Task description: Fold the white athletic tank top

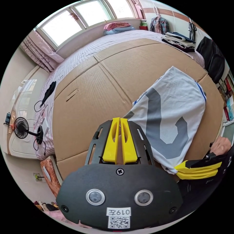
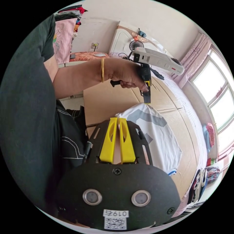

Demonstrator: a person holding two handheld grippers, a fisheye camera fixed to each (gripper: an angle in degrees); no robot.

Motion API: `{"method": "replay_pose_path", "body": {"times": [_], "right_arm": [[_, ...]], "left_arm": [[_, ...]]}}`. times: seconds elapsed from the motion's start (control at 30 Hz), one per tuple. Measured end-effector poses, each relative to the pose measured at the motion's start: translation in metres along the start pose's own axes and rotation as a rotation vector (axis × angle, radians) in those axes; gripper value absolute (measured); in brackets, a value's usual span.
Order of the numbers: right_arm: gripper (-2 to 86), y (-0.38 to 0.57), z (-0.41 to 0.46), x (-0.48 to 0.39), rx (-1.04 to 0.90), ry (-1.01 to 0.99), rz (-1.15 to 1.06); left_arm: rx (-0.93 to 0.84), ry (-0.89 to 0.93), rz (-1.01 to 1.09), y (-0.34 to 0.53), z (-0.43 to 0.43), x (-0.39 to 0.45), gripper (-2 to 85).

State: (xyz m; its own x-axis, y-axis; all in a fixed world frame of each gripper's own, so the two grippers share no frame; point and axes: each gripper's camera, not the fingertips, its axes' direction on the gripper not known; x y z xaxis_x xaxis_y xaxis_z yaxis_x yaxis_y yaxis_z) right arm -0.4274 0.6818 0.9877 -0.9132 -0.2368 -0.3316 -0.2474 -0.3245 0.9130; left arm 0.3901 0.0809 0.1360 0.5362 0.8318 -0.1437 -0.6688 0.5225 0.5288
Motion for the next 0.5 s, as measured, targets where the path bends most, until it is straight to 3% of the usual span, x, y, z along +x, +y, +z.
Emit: {"method": "replay_pose_path", "body": {"times": [0.5], "right_arm": [[0.5,-0.004,0.002,0.021,-0.041,-0.018,-0.049]], "left_arm": [[-0.013,-0.007,0.040,0.005,0.023,-0.019,0.8]]}}
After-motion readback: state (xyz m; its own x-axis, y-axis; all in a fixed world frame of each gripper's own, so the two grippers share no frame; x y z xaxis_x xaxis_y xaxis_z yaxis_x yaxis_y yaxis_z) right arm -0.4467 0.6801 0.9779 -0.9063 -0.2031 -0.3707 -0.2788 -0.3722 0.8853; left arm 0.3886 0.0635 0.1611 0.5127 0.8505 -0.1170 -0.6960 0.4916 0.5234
